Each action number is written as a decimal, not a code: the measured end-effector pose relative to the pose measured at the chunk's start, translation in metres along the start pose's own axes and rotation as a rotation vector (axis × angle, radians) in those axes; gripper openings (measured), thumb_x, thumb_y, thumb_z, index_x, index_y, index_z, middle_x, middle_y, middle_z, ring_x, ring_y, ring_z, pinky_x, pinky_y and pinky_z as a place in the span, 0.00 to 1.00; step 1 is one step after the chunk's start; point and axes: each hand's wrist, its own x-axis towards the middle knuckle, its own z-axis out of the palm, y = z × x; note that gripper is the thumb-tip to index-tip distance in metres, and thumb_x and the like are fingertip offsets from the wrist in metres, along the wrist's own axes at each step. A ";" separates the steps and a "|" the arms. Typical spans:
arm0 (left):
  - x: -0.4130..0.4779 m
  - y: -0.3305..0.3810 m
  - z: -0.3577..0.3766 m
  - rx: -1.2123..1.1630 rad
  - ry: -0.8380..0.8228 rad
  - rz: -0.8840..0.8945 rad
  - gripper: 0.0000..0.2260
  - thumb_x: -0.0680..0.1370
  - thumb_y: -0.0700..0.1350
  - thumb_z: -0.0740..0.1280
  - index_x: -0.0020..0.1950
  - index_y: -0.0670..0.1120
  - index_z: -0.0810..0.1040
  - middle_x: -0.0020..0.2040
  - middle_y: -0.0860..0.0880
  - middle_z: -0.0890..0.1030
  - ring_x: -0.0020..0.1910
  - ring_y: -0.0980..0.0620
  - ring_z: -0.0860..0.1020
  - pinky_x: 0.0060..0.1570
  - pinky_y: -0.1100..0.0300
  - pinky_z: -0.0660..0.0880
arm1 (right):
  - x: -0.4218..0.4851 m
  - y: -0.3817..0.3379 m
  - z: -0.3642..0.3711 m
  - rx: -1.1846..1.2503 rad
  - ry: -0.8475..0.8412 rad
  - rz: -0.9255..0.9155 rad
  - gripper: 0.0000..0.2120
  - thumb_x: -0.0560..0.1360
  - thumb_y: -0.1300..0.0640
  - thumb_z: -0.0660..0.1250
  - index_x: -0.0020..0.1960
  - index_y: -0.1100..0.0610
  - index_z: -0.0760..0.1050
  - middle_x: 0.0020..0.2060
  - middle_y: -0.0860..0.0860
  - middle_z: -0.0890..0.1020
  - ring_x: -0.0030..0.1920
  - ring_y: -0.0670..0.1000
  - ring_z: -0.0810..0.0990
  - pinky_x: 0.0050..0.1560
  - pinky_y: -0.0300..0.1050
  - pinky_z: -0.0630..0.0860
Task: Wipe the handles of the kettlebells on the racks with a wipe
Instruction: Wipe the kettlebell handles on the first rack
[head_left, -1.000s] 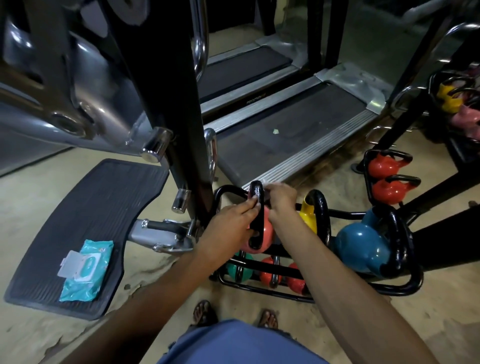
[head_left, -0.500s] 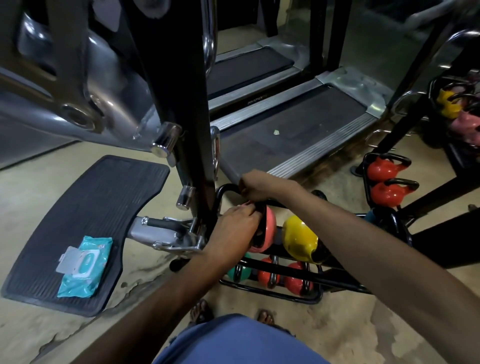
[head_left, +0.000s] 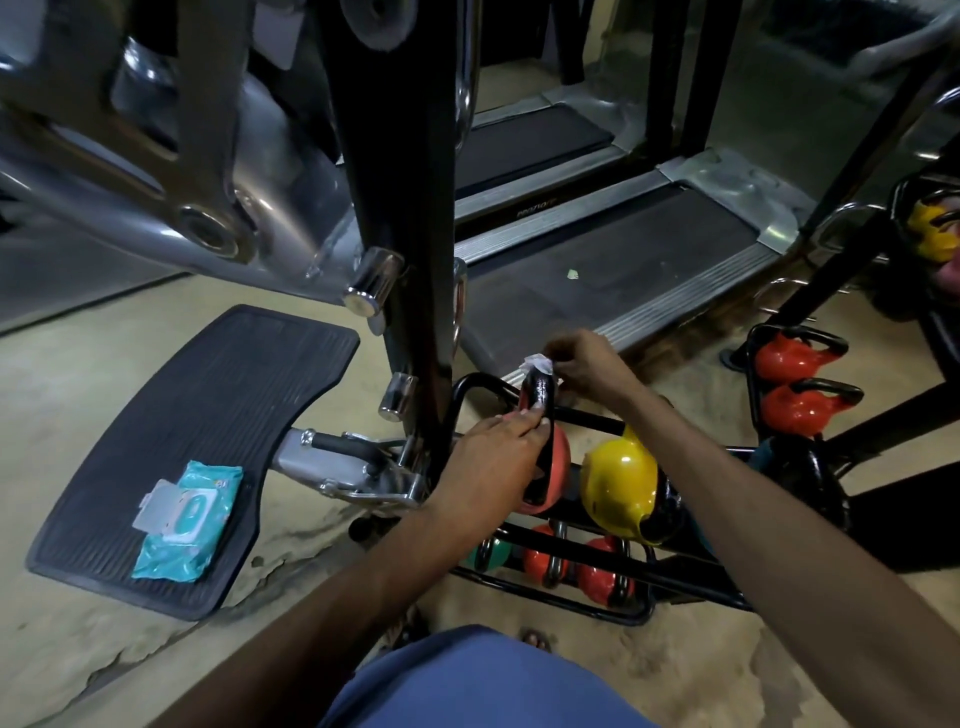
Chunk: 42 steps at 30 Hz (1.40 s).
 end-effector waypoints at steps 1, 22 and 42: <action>0.000 0.000 0.000 0.000 -0.003 0.002 0.27 0.81 0.48 0.66 0.79 0.48 0.64 0.80 0.50 0.62 0.75 0.51 0.66 0.73 0.58 0.60 | -0.005 0.004 0.008 0.054 0.074 0.035 0.12 0.72 0.52 0.68 0.42 0.61 0.82 0.35 0.56 0.84 0.35 0.48 0.80 0.38 0.45 0.74; 0.003 -0.005 0.001 -0.128 -0.041 -0.035 0.21 0.78 0.45 0.68 0.72 0.49 0.74 0.75 0.53 0.70 0.71 0.52 0.70 0.66 0.57 0.70 | -0.012 -0.029 0.005 -0.397 -0.050 -0.181 0.11 0.74 0.53 0.64 0.44 0.57 0.83 0.41 0.55 0.86 0.44 0.57 0.84 0.41 0.47 0.75; 0.039 -0.042 -0.001 -0.410 -0.030 0.006 0.17 0.80 0.36 0.65 0.68 0.44 0.79 0.70 0.48 0.77 0.70 0.53 0.74 0.72 0.65 0.64 | -0.145 -0.026 0.071 1.034 0.355 0.431 0.11 0.81 0.61 0.63 0.48 0.61 0.83 0.46 0.58 0.86 0.48 0.57 0.82 0.51 0.49 0.76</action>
